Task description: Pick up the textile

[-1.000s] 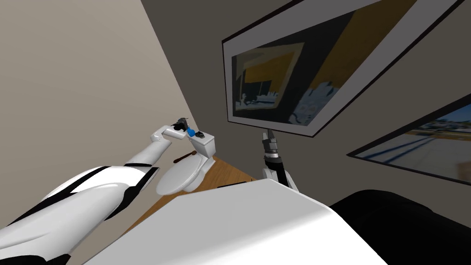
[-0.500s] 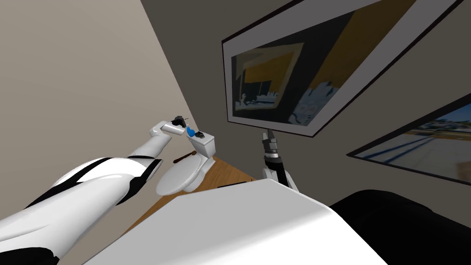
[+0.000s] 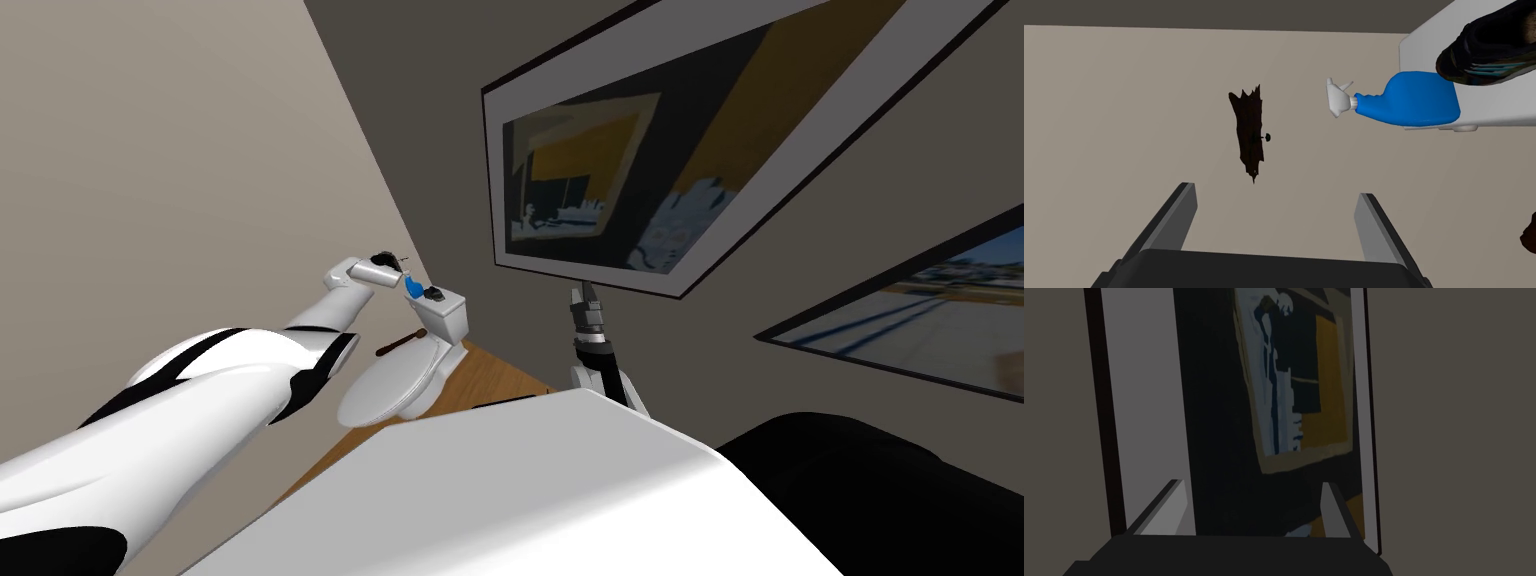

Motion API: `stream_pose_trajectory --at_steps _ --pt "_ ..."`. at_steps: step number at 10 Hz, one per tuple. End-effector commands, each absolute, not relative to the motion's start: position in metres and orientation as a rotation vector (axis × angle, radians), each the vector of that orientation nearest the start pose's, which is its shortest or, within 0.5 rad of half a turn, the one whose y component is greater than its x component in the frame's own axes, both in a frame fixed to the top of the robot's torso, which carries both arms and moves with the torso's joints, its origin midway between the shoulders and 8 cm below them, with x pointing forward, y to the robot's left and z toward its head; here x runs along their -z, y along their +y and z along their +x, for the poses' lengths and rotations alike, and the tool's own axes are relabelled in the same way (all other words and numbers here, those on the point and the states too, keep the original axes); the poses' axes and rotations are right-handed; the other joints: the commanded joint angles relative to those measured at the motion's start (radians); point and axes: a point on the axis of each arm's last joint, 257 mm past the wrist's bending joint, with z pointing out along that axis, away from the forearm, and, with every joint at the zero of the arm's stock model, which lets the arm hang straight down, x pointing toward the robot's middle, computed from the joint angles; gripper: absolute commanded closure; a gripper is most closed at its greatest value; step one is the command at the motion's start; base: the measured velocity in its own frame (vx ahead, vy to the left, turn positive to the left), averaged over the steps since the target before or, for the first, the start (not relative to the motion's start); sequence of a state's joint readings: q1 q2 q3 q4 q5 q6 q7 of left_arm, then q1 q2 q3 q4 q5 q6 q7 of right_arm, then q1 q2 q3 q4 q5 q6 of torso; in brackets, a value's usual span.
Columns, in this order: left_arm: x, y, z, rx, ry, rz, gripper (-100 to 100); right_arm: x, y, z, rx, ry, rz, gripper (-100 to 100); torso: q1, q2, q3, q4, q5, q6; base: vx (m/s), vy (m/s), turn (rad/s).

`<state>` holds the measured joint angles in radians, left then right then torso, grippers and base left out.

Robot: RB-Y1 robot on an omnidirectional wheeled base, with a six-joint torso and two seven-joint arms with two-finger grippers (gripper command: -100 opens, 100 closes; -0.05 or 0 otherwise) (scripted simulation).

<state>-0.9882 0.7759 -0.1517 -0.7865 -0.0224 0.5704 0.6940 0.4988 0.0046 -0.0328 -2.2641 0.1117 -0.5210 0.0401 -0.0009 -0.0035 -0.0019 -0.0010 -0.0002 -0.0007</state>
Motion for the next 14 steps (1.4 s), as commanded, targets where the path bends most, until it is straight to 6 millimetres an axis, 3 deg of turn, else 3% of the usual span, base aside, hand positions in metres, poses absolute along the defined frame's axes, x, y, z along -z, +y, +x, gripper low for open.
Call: stream_pose_trajectory --at_steps 1,4,5,6,7,8,12,13,14 --pt "-0.007 0.536 0.701 0.747 0.934 -1.580 -100 -0.021 -0.277 0.344 -1.164 0.679 0.566 0 0.000 0.000 0.000 0.000 0.000 0.000 0.062 -0.003 -0.023" --pt "0.020 0.536 0.699 0.717 0.941 -1.664 -100 -0.021 -0.277 0.344 -1.165 0.679 0.566 0 -0.004 -0.002 -0.001 -0.001 -0.001 0.000 0.048 -0.043 -0.023" --pt "0.012 0.536 0.699 0.727 0.937 -1.643 -100 -0.021 -0.277 0.344 -1.164 0.679 0.566 0 -0.002 -0.001 -0.001 -0.001 0.000 0.000 0.004 0.013 -0.002" --pt "0.014 0.536 0.699 0.724 0.938 -1.647 0 -0.021 -0.277 0.344 -1.164 0.679 0.566 0 0.000 0.001 0.000 0.000 0.000 0.000 0.000 0.000 0.000" --pt "0.014 0.536 0.699 0.724 0.938 -1.647 -100 -0.021 -0.277 0.344 -1.164 0.679 0.566 0 0.000 0.002 0.001 0.000 0.000 0.000 0.000 0.000 0.000" --pt "0.014 0.536 0.699 0.724 0.938 -1.647 100 -0.021 -0.277 0.344 -1.164 0.679 0.566 0 0.000 0.002 0.001 0.000 0.000 0.000 0.000 0.000 0.000" --pt "0.014 0.536 0.699 0.725 0.938 -1.648 100 -0.021 -0.277 0.344 -1.164 0.679 0.566 0 0.000 0.002 0.001 0.000 0.000 0.000 -0.001 -0.001 0.001" --pt "0.014 0.536 0.699 0.725 0.938 -1.648 0 -0.021 -0.277 0.344 -1.164 0.679 0.566 0 0.000 0.002 0.001 0.000 0.000 0.000 0.000 0.000 0.000" --pt "0.014 0.536 0.699 0.725 0.938 -1.648 100 -0.021 -0.277 0.344 -1.164 0.679 0.566 0 0.000 0.002 0.001 0.000 0.000 0.000 0.000 0.000 0.000"
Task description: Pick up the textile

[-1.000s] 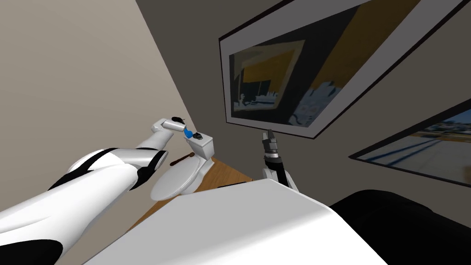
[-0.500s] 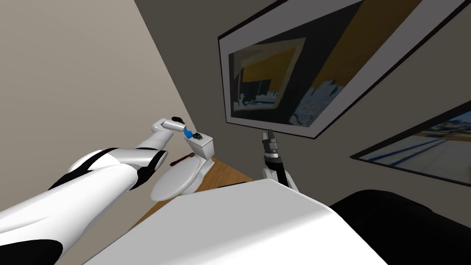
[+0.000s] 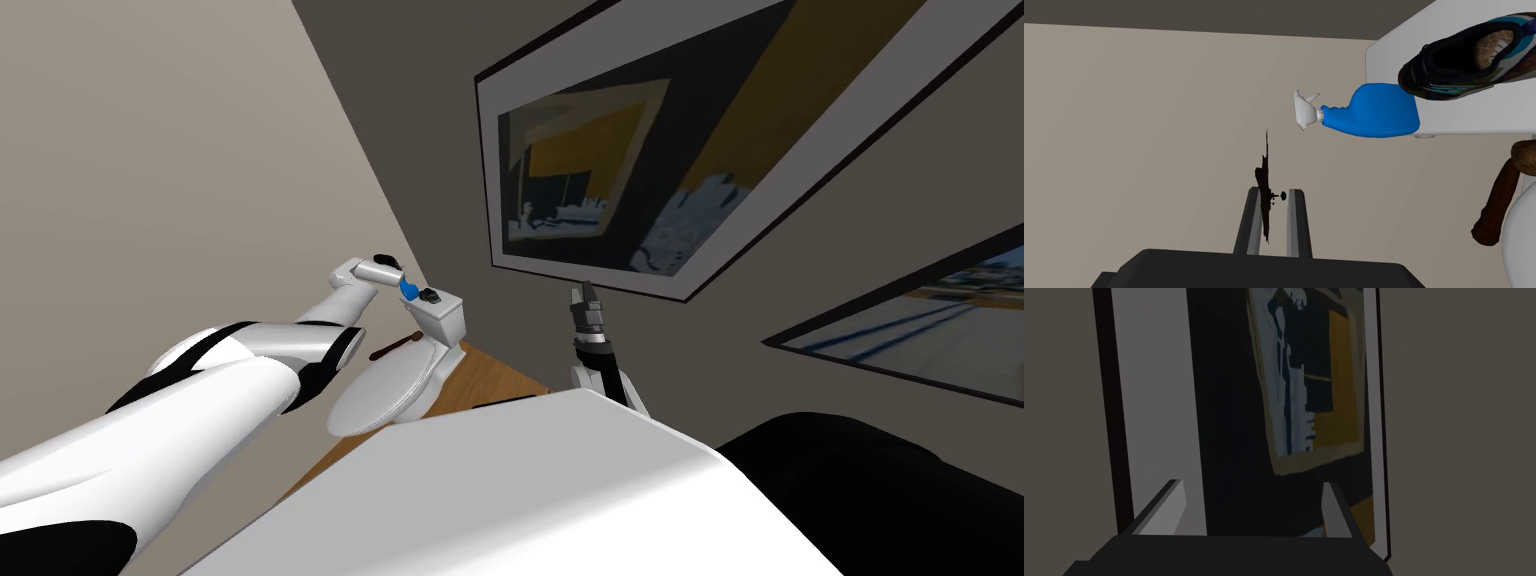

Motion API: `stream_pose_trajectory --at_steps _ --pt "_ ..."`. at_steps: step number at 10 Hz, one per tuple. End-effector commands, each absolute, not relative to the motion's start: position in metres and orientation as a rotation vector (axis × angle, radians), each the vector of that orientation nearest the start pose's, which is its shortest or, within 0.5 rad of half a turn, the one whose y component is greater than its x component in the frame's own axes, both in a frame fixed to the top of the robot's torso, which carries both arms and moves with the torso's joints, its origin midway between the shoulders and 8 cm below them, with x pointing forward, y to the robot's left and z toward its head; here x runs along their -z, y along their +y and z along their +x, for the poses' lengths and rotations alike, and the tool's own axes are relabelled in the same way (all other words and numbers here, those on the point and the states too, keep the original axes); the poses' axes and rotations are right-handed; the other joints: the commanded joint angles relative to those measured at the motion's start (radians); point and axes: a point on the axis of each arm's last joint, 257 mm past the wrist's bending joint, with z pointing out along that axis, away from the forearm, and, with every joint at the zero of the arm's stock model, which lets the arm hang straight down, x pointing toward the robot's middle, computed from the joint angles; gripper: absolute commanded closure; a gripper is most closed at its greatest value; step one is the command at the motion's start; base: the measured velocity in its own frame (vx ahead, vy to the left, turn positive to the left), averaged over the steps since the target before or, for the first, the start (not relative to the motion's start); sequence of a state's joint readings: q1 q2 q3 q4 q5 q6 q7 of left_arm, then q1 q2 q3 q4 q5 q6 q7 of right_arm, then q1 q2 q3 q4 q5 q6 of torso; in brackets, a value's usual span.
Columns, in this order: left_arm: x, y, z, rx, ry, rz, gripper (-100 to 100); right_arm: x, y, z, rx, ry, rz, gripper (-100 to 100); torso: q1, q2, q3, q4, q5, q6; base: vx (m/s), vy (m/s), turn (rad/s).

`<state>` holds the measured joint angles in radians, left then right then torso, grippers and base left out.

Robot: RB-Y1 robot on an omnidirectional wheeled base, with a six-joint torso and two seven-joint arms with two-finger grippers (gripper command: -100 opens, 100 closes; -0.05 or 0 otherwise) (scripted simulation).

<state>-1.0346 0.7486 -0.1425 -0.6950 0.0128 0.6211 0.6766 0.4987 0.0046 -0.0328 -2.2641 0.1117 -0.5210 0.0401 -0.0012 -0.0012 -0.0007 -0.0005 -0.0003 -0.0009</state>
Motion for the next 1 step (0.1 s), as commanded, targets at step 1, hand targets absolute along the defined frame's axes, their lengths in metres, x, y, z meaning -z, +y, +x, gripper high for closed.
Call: stream_pose_trajectory --at_steps 1 --pt "0.0142 0.5360 0.6988 0.725 0.938 -1.648 0 -0.0209 -0.2767 0.3443 -1.164 0.679 0.566 0 0.000 0.000 0.000 0.000 0.000 0.000 0.000 0.000 0.000"
